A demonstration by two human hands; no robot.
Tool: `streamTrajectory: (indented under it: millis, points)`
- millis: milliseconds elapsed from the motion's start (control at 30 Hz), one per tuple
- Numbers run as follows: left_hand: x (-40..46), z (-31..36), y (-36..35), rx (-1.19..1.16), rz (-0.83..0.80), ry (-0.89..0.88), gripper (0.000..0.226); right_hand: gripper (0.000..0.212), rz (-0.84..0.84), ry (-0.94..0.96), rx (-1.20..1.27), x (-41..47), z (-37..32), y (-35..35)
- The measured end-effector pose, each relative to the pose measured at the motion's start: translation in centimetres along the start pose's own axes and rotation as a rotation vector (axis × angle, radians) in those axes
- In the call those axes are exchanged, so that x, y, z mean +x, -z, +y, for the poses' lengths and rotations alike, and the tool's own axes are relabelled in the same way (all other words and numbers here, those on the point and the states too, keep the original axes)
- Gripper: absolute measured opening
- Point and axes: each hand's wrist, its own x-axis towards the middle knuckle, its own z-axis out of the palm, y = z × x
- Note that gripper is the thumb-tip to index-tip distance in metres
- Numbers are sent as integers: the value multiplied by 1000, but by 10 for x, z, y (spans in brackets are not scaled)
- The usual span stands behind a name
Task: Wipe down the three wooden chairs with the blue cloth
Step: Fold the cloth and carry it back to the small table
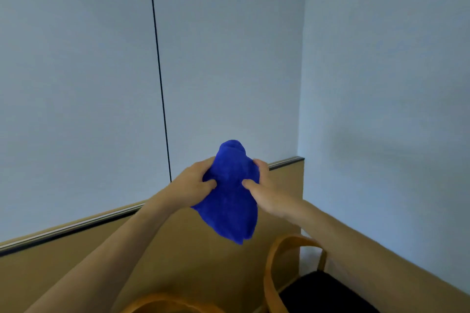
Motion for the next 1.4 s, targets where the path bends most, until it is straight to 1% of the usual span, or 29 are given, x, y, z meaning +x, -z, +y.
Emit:
streamTrajectory:
  millis: [67,100,133,167,233,300,333,400,467,533,567,633,700,767,833,933,1000,1067,1100,1133,1167,1200,1233,1267,1300,1333,1367,1400]
  points:
    - [3,20,8,137,-18,-76,33,94,33,-18,-210,-12,-20,22]
    - [6,30,11,196,-31,-103,28,103,51,7,-280,-19,-31,32]
    - [8,40,12,241,-55,-124,26,107,53,64,-321,-28,-43,40]
    - [10,51,11,276,-90,-144,28,104,41,133,-346,-36,-53,48]
    - [13,71,8,318,-164,-186,34,83,-9,217,-409,-51,-66,64]
    - [13,88,0,329,-208,-222,37,59,-60,194,-495,-64,-70,81]
    - [13,95,-4,336,-218,-236,35,53,-80,160,-538,-69,-70,89]
    - [13,106,-14,360,-220,-234,28,51,-95,89,-630,-80,-69,107]
    - [17,116,-19,346,-210,-209,24,48,-103,63,-717,-89,-68,127]
    - [21,125,-23,288,-205,-204,18,39,-104,89,-713,-98,-64,146]
    - [23,130,-26,250,-212,-203,14,38,-82,102,-697,-104,-63,156]
    - [26,134,-36,195,-255,-195,9,41,-26,121,-671,-115,-59,179]
    - [28,138,-53,155,-314,-193,5,43,-7,115,-648,-127,-52,202]
    - [33,145,-74,28,-325,-183,5,41,-20,83,-637,-140,-41,225]
    - [40,158,-96,-164,-271,-167,8,36,-25,45,-628,-152,-29,249]
    - [54,184,-130,-454,-209,-139,12,31,22,16,-557,-172,-10,283]
    - [65,205,-151,-592,-185,-110,15,30,80,-13,-494,-185,1,303]
    - [75,224,-170,-699,-190,-72,24,34,173,-45,-412,-197,6,321]
    - [80,233,-179,-740,-206,-58,27,35,238,-40,-333,-204,7,329]
    - [86,242,-188,-789,-227,-43,29,34,318,-23,-204,-210,11,336]
    - [92,250,-196,-846,-243,-24,29,33,388,-1,-14,-216,17,341]
    - [99,257,-205,-905,-239,20,28,36,422,6,190,-223,24,344]
    - [106,266,-213,-955,-225,79,26,43,409,-22,364,-229,34,344]
    - [114,271,-223,-989,-208,152,25,50,370,-83,454,-234,44,340]
    - [123,273,-235,-999,-200,232,26,53,336,-149,477,-237,55,336]
    - [130,274,-247,-974,-218,303,30,52,333,-191,493,-239,66,333]
    - [135,270,-261,-920,-272,348,36,46,372,-213,504,-239,77,332]
    - [139,265,-275,-855,-366,365,45,38,434,-227,510,-238,86,332]
